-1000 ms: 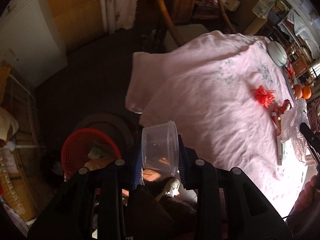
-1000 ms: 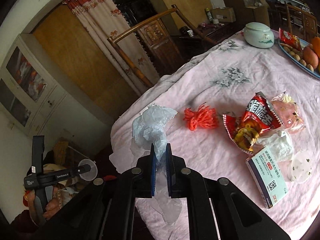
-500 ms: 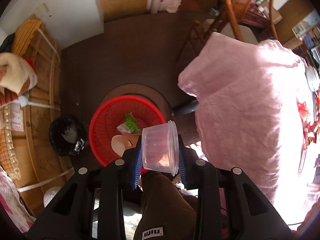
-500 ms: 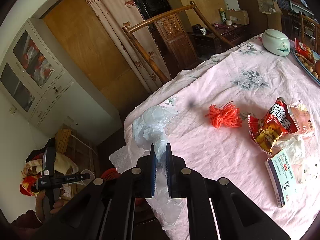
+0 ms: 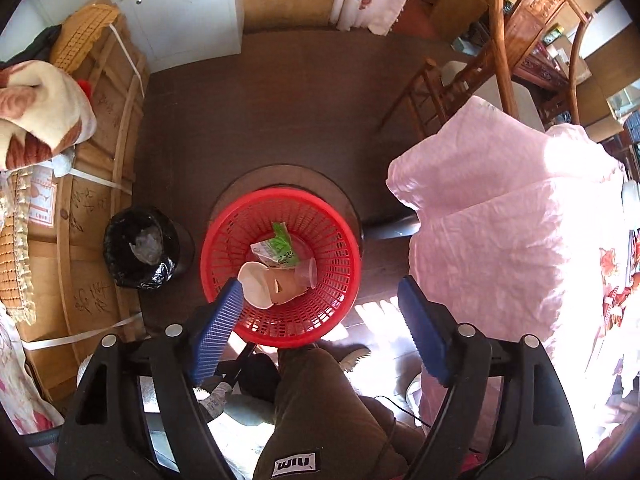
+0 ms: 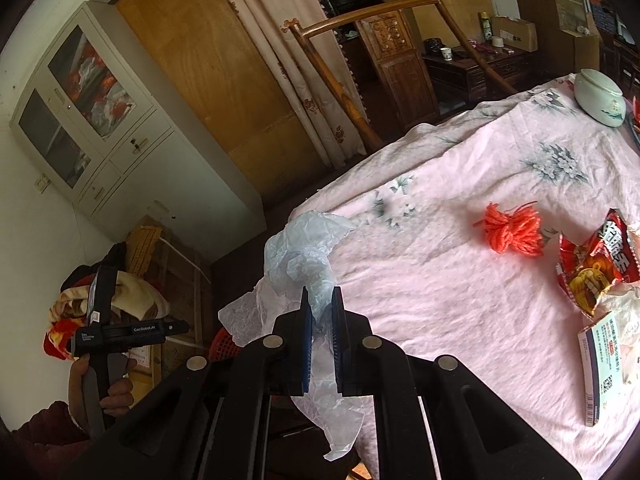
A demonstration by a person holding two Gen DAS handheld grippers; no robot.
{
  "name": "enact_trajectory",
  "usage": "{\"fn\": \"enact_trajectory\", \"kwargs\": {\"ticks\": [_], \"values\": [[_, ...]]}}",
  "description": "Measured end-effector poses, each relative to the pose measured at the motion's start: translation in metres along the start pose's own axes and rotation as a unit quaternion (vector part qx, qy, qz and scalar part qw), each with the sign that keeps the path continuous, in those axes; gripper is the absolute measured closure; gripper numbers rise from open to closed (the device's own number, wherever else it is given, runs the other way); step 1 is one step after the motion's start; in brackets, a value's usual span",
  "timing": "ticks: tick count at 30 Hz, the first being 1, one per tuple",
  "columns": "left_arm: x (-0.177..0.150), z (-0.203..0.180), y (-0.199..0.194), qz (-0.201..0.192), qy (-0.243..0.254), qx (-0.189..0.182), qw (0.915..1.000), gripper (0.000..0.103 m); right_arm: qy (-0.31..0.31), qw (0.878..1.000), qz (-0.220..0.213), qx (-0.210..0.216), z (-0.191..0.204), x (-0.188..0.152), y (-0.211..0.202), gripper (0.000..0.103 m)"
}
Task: Collect trash
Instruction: 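Open the left tool over the basket to drop the plastic cup, then open the right tool over the basket to drop the plastic bag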
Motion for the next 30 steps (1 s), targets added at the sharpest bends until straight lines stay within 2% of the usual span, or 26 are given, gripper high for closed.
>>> {"fn": "enact_trajectory", "kwargs": {"ticks": [7,14,20,25,27,28,30], "values": [[-0.005,0.027,-0.003,0.002,-0.031,0.008,0.9995,0.025,-0.033,0.996,0.069,0.034,0.03,-0.01,0.049,0.093],[-0.013,0.065,-0.006,-0.004,-0.059,0.029,0.9978,0.024,-0.069,0.986,0.137,0.067,0.068,-0.026,0.108,0.092],[-0.017,0.097,-0.007,-0.006,-0.087,0.038,0.9955,0.024,-0.106,0.97,0.201,0.09,0.1,-0.041,0.168,0.092],[-0.024,0.121,-0.007,-0.007,-0.11,0.045,0.9929,0.024,-0.145,0.95,0.26,0.096,0.122,-0.065,0.23,0.092],[-0.028,0.13,-0.008,-0.008,-0.12,0.048,0.9916,0.024,-0.159,0.941,0.282,0.096,0.129,-0.076,0.252,0.082],[-0.029,0.135,-0.008,-0.009,-0.123,0.05,0.991,0.024,-0.162,0.938,0.29,0.098,0.132,-0.08,0.26,0.073],[-0.032,0.142,-0.01,-0.011,-0.131,0.057,0.9897,0.024,-0.167,0.935,0.297,0.098,0.137,-0.084,0.269,0.072]]}}
Point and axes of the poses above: each gripper's, at about its wrist camera, not at the fingertips, and y roughly the way its jaws point, z to its left, x to its top, the point moved 6 cm from there along y, roughly the way its jaws point, and after that the axes turned 13 degrees about x, right-handed, at the moved point
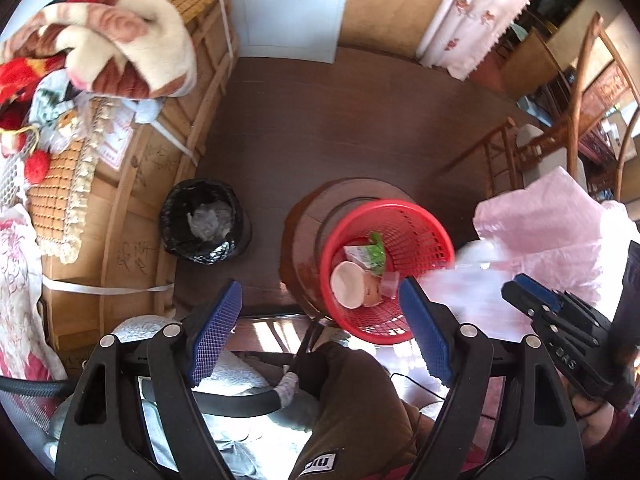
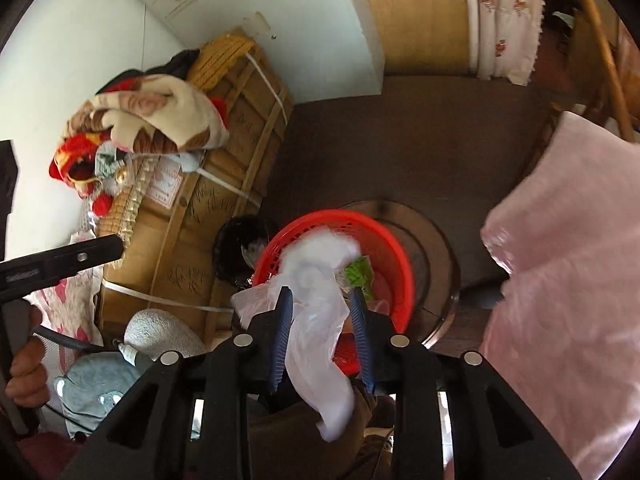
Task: Collect trash
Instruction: 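Open the right tool over the basket to drop the plastic bag, then move both open tools back over the table toward the snack bags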
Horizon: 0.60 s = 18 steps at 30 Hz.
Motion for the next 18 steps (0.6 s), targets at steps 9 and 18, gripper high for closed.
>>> {"fn": "enact_trajectory", "kwargs": {"ticks": [9,18], "values": [[0.012,-0.004,-0.001,-0.005,-0.006,-0.022,0.9997,0.023,-0.013,0.998,-0.053,-0.023,0.0,0.003,-0.046,0.068],[0.024,-0.099,-0.028,-0.04,0.099,-0.066,0.9921,0.023,0.052,0.986,-0.139,-0.073,-0.03,-0.033,-0.133,0.056]]}}
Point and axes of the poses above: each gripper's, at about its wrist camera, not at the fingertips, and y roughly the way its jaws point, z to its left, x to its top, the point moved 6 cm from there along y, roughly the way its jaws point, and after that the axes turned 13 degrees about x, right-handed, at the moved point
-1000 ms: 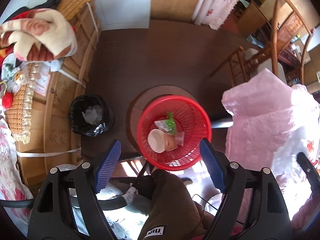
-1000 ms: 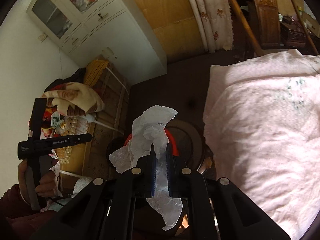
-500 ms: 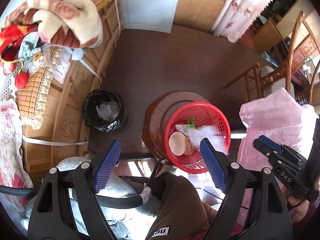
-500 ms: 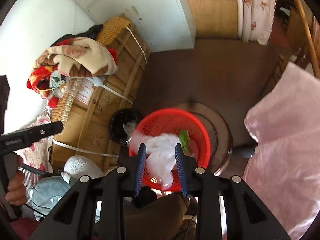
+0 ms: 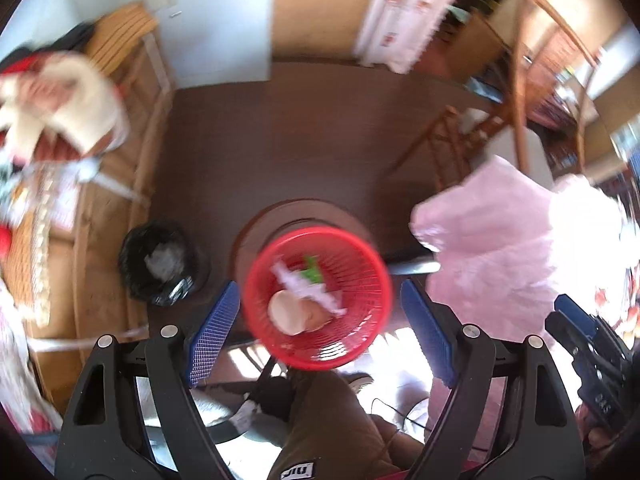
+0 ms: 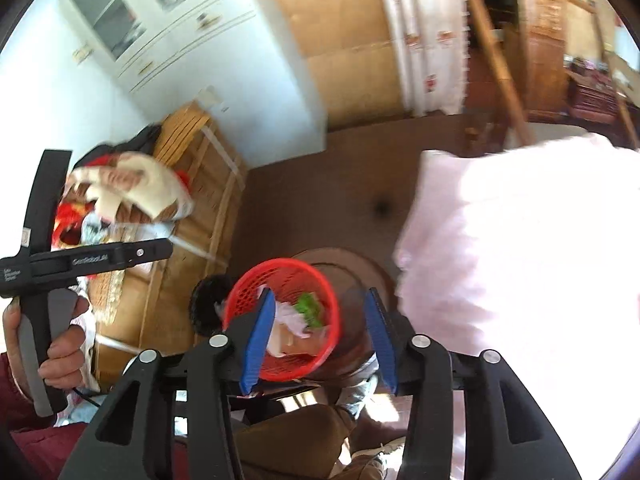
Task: Collect trash
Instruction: 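Move both open tools back over the table toward the snack bags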
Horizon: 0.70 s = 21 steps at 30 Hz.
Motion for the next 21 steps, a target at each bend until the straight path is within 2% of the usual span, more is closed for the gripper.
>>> {"fn": "enact_trajectory", "kwargs": {"ticks": [3,6,11,15,21], "values": [[0.008,-0.044,-0.006,-0.01,0.05,-0.018,0.9986,0.023,0.025,0.999,-0.032,-0.03,-0.021,-0.009,-0.033,0.055],[0.012,-0.094,-0.014,-0.021,0.107,-0.037,0.9933,0.023,0.061,0.994,-0.071,-0.061,-0.046,-0.022,-0.072,0.053],[0.007,-0.186,-0.03,-0.037,0.212,-0.073,0.9738,0.021,0.136,0.974,-0.135,-0.123,-0.087,-0.061,-0.137,0.05],[-0.012,-0.265,-0.043,-0.045,0.303,-0.105,0.9462,0.021,0.211,0.943,-0.187,-0.176,-0.115,-0.107,-0.189,0.048],[-0.06,-0.36,-0.066,-0.06,0.42,-0.147,0.8934,0.021,0.33,0.875,-0.264,-0.236,-0.142,-0.188,-0.255,0.045]]}}
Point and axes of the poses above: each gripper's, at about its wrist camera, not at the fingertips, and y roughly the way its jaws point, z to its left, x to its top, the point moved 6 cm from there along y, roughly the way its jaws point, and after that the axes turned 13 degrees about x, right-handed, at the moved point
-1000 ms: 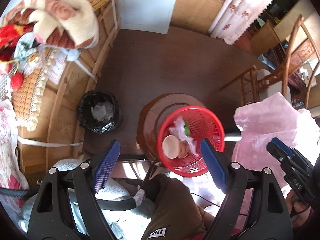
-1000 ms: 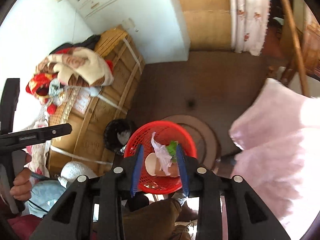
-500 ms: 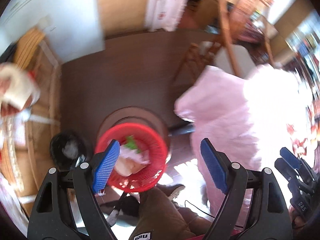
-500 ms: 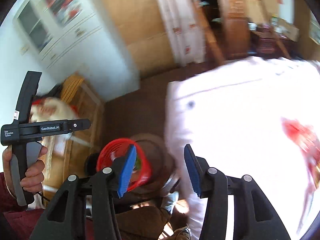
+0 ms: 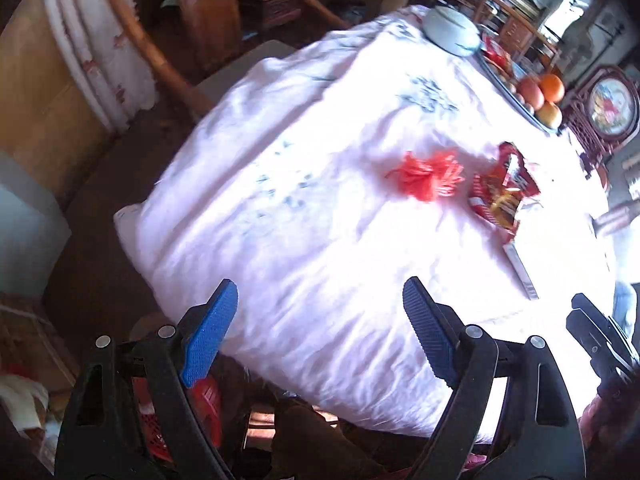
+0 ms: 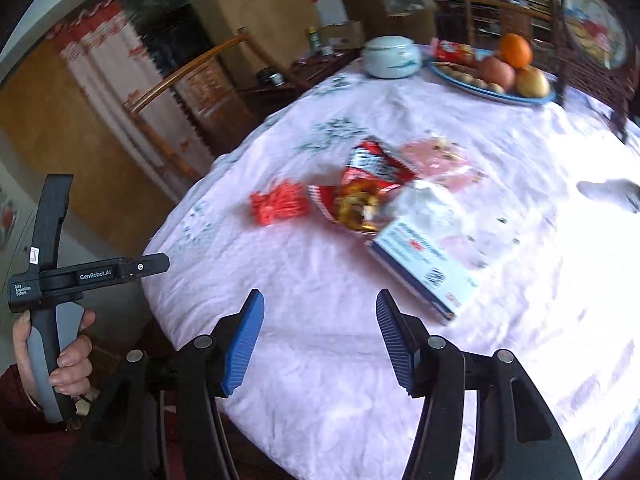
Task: Collect trash
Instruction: 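Move both open tools back over the table toward the snack bags, then close the left tool on the red snack bag and lift it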
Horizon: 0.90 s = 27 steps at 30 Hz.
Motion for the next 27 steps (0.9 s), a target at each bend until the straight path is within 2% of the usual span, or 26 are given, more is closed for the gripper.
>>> {"fn": "enact_trajectory", "kwargs": {"ticks": [6,12,21,27], "values": [[0.018,-0.08,0.008,-0.005,0.093,-0.03,0.9952,0.019,0.105,0.991,-0.057,-0.051,-0.068,-0.018,-0.042,0.044],[0.031,-0.13,0.017,0.01,0.139,-0.065,0.9881,0.019,0.162,0.98,-0.09,-0.075,-0.105,-0.033,-0.065,0.04],[0.056,-0.177,0.03,0.017,0.172,-0.084,0.9815,0.019,0.163,0.978,-0.091,-0.089,-0.113,-0.028,-0.072,0.036],[0.078,-0.205,0.045,0.011,0.193,-0.075,0.9783,0.019,0.177,0.976,-0.083,-0.1,-0.125,-0.038,-0.075,0.036]]}}
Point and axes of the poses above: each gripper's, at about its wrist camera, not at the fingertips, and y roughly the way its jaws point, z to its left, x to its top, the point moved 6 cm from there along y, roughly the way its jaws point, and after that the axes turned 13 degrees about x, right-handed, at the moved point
